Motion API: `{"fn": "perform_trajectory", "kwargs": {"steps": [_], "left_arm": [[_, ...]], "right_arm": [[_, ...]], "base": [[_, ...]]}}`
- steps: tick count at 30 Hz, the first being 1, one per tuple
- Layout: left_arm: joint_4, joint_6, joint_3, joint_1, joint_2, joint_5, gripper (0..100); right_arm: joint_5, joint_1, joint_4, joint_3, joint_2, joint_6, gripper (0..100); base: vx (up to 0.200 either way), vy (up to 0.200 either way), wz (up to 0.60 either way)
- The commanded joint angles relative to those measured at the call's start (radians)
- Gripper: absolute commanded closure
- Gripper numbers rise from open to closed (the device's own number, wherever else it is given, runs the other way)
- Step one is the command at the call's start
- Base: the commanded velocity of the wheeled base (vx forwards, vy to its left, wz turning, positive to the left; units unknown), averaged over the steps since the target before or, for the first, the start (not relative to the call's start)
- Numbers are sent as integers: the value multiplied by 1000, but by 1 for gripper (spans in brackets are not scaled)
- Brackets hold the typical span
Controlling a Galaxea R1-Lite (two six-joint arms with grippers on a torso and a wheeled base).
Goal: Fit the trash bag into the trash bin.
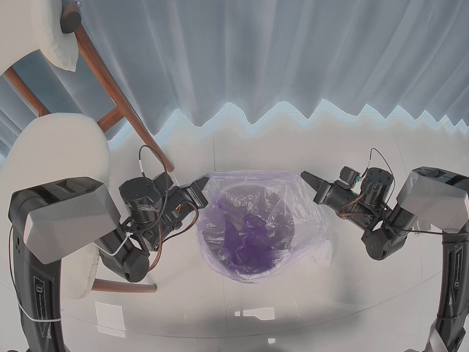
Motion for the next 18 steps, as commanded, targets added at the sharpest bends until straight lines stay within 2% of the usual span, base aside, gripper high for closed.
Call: {"fn": "perform_trajectory", "kwargs": {"steps": [1,8,12,18], "left_arm": [[21,-78,-16,27,16,-29,100],[56,-193,-23,50,17,-82,100],[84,-213,-55,67,46,-89,100],[87,-216,-94,76,95,-78,100]], "right_arm": [[-1,-3,-2,-26,34,33,100],[-2,-9,0,-36,45,59,100],[-1,-8,1,-37,50,101,100],[-1,-8,-2,-39,73,104,100]], "base": [[0,0,0],[0,0,0],[0,0,0],[0,0,0]]}}
